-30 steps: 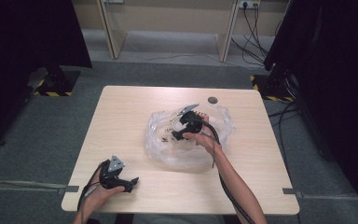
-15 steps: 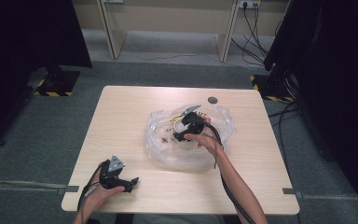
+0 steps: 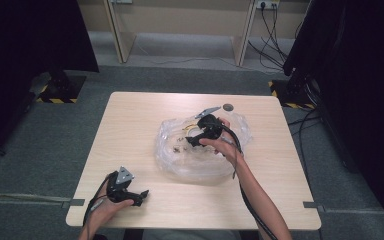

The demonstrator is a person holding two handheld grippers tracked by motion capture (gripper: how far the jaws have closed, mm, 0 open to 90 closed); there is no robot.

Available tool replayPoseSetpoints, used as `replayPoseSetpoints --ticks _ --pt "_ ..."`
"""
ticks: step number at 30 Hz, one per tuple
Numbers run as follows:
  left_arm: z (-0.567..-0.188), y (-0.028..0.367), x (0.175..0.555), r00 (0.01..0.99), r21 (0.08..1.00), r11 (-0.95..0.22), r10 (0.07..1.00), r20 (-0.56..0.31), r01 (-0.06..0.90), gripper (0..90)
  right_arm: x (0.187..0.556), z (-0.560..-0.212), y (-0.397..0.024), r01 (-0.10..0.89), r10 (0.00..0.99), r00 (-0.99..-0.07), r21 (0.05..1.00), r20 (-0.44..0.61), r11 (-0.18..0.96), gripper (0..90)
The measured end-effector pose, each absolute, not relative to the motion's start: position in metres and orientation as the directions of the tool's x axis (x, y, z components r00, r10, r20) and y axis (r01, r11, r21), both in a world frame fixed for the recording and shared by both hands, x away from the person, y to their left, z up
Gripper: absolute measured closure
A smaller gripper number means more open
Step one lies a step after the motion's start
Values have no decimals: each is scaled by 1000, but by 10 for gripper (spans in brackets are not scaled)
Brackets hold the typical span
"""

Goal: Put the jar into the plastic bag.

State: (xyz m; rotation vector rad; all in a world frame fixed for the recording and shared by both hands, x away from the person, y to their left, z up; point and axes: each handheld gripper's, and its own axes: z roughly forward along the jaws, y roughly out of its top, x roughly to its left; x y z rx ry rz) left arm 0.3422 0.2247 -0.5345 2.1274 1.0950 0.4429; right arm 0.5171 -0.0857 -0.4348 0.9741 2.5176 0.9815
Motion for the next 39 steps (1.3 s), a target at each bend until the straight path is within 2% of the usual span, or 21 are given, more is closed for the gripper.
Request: replayPoseSetpoints --ticks 18,39 --pt "-534 225 342 585 713 -403 811 -13 574 0 489 -407 -86 454 636 -772 712 14 536 41" --pt "-535 225 342 585 714 -402 811 -12 573 0 457 -399 -95 409 601 -799 750 20 519 41"
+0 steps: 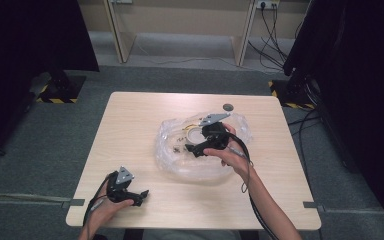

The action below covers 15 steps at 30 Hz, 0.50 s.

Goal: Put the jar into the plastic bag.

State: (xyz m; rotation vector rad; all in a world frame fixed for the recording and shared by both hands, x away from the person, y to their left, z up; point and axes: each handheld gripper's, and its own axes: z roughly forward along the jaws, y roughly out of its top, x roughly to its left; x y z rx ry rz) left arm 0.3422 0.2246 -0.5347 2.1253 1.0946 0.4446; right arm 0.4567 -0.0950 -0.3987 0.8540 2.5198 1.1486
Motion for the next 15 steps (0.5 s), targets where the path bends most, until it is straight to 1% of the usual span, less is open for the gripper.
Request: replayPoseSetpoints --ticks 15 --pt "-535 225 342 585 714 -402 811 -13 573 0 437 -403 -99 393 578 -815 767 36 507 41"
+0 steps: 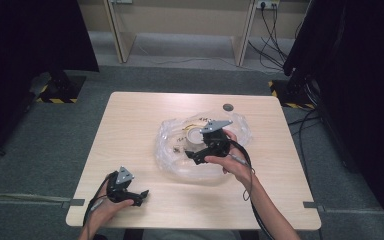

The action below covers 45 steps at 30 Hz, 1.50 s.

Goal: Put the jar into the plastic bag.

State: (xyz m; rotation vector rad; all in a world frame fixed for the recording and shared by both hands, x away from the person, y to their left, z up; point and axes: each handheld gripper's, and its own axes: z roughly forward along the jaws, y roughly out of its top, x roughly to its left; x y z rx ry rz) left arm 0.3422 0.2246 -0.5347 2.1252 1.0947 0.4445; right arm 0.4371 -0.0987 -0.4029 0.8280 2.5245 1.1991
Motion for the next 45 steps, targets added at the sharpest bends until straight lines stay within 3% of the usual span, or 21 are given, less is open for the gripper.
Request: replayPoseSetpoints --ticks 45 --pt "-535 225 342 585 714 -402 811 -12 573 0 367 -431 -111 322 514 -858 804 24 500 41"
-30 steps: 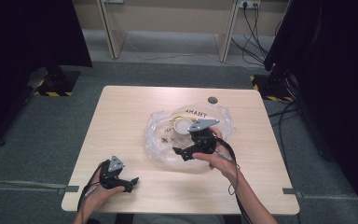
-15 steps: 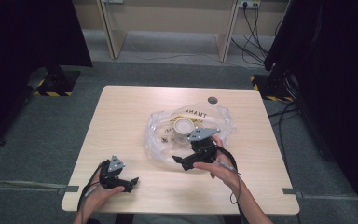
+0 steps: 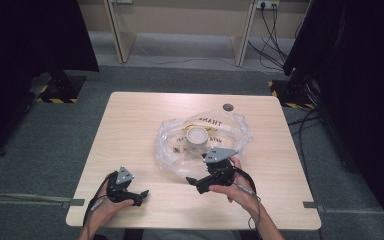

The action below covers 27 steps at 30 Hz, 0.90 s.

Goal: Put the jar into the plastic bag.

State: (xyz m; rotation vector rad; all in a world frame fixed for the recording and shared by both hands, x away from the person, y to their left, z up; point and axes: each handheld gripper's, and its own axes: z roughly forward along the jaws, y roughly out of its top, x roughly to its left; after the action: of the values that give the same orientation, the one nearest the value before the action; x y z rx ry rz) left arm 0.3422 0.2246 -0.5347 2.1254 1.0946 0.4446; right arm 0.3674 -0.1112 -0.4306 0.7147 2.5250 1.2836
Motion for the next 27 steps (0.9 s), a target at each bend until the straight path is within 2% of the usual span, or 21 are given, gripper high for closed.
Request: replayPoseSetpoints --ticks 27 --pt "-535 225 342 585 714 -402 811 -12 573 0 348 -464 -130 367 544 -838 778 38 510 41"
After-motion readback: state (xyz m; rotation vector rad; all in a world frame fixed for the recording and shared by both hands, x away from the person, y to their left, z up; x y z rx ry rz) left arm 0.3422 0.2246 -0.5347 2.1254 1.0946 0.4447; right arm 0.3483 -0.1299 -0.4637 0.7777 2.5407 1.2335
